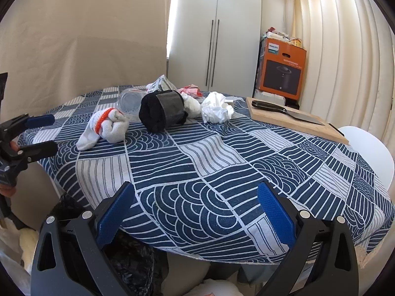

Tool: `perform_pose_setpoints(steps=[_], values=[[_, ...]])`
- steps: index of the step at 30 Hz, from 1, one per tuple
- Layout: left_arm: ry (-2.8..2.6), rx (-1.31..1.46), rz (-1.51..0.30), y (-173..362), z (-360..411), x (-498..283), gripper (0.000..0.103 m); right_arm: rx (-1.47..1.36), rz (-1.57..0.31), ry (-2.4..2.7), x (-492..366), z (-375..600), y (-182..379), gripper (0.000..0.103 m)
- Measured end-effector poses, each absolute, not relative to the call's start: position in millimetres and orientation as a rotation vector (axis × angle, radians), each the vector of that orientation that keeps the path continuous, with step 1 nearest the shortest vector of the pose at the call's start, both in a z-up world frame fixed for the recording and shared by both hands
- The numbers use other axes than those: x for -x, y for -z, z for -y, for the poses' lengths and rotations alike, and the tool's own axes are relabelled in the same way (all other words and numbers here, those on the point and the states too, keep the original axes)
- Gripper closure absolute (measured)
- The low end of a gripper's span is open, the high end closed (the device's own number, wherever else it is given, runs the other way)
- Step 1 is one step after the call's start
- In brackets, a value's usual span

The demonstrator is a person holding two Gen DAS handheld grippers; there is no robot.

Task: Collect trash
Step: 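Grasp the white orange-striped sock with the left tool while the right tool grasps the black cylinder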

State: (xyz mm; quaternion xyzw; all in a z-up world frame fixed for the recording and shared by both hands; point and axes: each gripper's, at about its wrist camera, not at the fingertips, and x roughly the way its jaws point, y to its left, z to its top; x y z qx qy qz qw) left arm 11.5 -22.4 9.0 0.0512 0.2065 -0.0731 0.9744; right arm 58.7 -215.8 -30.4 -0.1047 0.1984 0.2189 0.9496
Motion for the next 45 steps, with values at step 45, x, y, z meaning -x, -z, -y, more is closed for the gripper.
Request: perform_pose_setpoints(steps=[45], values=[[0.162, -0.148, -0.688, -17.4, 26.3, -110.1, 0.006, 0.282, -0.542, -0.565, -148.5, 169.7, -13.0, 0.008]])
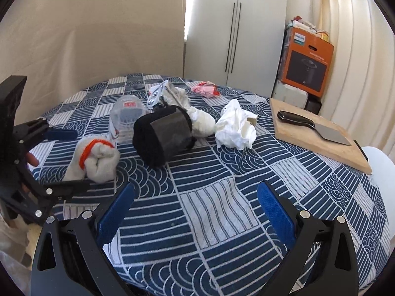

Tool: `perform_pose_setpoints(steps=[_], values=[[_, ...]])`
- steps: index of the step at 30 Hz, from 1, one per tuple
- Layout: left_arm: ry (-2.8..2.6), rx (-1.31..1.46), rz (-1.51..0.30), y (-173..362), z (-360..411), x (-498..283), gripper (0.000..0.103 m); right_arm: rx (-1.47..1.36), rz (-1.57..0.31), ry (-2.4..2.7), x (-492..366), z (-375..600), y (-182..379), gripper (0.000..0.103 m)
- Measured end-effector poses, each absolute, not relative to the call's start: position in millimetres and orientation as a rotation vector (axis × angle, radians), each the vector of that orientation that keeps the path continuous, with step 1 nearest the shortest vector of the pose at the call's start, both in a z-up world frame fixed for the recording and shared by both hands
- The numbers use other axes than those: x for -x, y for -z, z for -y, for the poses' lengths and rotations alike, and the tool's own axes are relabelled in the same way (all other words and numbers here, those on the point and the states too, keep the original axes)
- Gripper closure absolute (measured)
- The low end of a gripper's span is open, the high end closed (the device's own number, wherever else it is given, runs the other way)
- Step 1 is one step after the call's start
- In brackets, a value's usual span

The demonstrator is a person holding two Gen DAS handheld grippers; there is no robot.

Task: Collect trash
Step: 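Grasp the white orange-striped sock with the left tool while the right tool grasps the black cylinder, then lower both held items into the black bin under the table and open both tools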

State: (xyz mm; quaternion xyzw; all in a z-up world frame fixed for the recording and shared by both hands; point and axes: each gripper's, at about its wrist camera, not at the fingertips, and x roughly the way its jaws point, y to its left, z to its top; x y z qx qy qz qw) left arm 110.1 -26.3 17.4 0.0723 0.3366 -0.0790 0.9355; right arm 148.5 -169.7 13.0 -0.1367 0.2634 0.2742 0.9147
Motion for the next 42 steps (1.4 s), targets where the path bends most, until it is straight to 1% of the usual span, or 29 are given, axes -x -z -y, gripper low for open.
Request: perform_pose_setpoints(steps=[5, 12, 15, 25, 28, 31, 32, 33, 34, 35, 36, 37, 42], values=[[0.196, -0.145, -0.763, -14.3, 19.3, -129.8, 0.006, 0.255, -0.601, -0.609, -168.6, 162.6, -15.5, 0.008], [0.257, -0.175, -0.812, -10.3, 19.1, -142.7, 0.005, 0.256, -0.666, -0.668, -197.6, 138.7, -20.5, 0.008], [0.302, -0.147, -0.859, -5.3, 15.2, -151.3, 0.004, 0.272, -0.689, -0.682, -209.5, 128.2, -20.0, 0.008], [0.312, -0.163, -0.856, -2.4, 17.2, -154.1, 0.004, 0.271, -0.729, -0.731, -239.2, 107.0, -12.9, 0.008], [0.327, -0.173, -0.879, -3.7, 18.6, -159.3, 0.004, 0.268, -0.74, -0.757, -244.5, 101.1, -10.3, 0.008], [0.329, -0.176, -0.868, -4.3, 17.8, -160.1, 0.005, 0.244, -0.718, -0.782, -248.1, 98.6, -9.7, 0.009], [0.337, -0.172, -0.86, -4.7, 17.1, -159.3, 0.007, 0.241, -0.71, -0.789, -247.7, 98.8, -9.8, 0.009], [0.342, -0.173, -0.851, -5.1, 17.4, -159.5, 0.015, 0.237, -0.71, -0.808, -247.6, 98.3, -9.1, 0.019], [0.351, -0.173, -0.839, -6.3, 17.4, -157.0, 0.025, 0.23, -0.716, -0.832, -247.7, 97.6, -8.2, 0.037], [0.369, -0.176, -0.836, -7.6, 18.1, -153.8, 0.027, 0.207, -0.731, -0.869, -248.5, 97.4, -7.1, 0.038], [0.388, -0.188, -0.83, -8.8, 19.7, -150.8, 0.036, 0.198, -0.737, -0.873, -248.2, 97.7, -7.3, 0.038], [0.403, -0.191, -0.827, -9.7, 20.4, -147.9, 0.041, 0.197, -0.734, -0.875, -247.7, 98.1, -7.7, 0.04], [0.398, -0.183, -0.837, -10.8, 17.5, -141.2, 0.045, 0.166, -0.713, -0.873, -239.6, 110.7, -11.4, 0.042]])
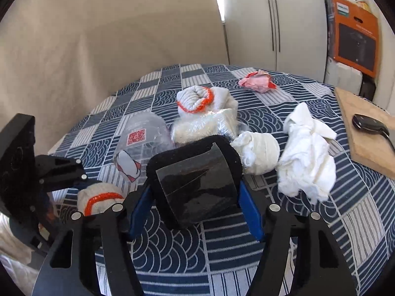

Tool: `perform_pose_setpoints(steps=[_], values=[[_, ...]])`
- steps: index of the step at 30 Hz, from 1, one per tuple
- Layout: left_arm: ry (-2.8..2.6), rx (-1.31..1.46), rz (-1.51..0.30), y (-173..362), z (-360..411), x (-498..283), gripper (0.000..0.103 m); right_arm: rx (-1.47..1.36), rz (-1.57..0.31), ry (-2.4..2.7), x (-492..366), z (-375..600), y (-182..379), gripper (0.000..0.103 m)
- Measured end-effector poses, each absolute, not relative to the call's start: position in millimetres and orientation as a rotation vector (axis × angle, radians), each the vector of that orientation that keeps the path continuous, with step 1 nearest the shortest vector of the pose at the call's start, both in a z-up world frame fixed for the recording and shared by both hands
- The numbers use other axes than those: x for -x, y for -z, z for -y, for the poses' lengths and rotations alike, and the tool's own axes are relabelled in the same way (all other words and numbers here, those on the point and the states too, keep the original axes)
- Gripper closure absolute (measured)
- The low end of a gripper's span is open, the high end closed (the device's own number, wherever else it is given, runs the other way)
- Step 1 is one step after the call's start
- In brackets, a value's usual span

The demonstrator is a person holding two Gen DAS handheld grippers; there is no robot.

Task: Collect trash
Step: 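Lower both held items into the black bin under the table and open both tools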

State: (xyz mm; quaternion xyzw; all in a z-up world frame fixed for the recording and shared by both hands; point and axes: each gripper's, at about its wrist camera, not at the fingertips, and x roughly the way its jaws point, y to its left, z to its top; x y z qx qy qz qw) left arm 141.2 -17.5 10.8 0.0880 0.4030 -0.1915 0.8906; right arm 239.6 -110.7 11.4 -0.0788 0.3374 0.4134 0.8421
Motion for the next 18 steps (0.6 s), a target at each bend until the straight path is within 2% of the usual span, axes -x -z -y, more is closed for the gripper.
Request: perform_pose_setpoints(steps=[18], values=[[0.327, -0.166, -0.806, -24.2, 3.2, -93.9, 0.045, 0.075, -0.674, -0.868, -185.3, 174.8, -24.4, 0.042]])
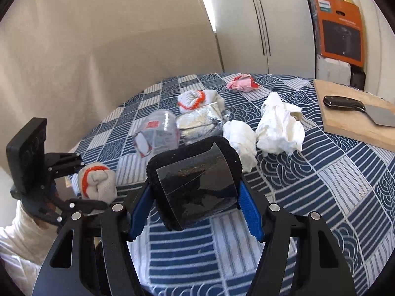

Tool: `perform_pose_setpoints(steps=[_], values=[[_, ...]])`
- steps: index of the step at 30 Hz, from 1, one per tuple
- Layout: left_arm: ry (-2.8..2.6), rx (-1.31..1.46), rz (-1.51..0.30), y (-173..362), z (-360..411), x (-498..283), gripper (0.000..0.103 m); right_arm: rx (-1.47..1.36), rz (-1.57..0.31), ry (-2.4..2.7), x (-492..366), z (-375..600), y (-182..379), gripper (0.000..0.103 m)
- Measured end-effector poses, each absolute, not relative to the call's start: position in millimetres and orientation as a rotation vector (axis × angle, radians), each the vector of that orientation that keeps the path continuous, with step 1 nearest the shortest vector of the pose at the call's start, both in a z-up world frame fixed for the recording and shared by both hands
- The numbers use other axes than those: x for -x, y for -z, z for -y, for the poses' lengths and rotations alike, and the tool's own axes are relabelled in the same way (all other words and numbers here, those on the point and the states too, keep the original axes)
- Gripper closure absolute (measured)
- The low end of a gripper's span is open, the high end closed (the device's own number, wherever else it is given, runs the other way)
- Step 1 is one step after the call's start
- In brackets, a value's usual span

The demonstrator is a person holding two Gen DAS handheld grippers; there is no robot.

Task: Collect trash
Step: 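Lower both held items into the black bin under the table and open both tools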

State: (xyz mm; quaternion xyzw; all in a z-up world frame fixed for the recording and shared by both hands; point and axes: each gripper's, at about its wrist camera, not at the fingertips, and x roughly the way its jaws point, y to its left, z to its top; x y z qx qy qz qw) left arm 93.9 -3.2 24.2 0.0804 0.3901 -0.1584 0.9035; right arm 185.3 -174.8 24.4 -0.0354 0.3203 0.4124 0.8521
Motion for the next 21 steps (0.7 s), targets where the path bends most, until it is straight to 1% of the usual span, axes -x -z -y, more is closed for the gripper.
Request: perform_pose_setpoints(steps=[13, 21], values=[[0.342, -0.166, -0.804, -14.9, 8.6, -40.6, 0.045, 0.126, -0.636, -0.887, -114.7, 177.1, -24.2, 0.042], [0.361, -0.199, -0.802, -7.4, 17.4, -8.4, 0.044, 0.153, -0.623, -0.92, -68.5, 176.1, -15.0, 0.042]])
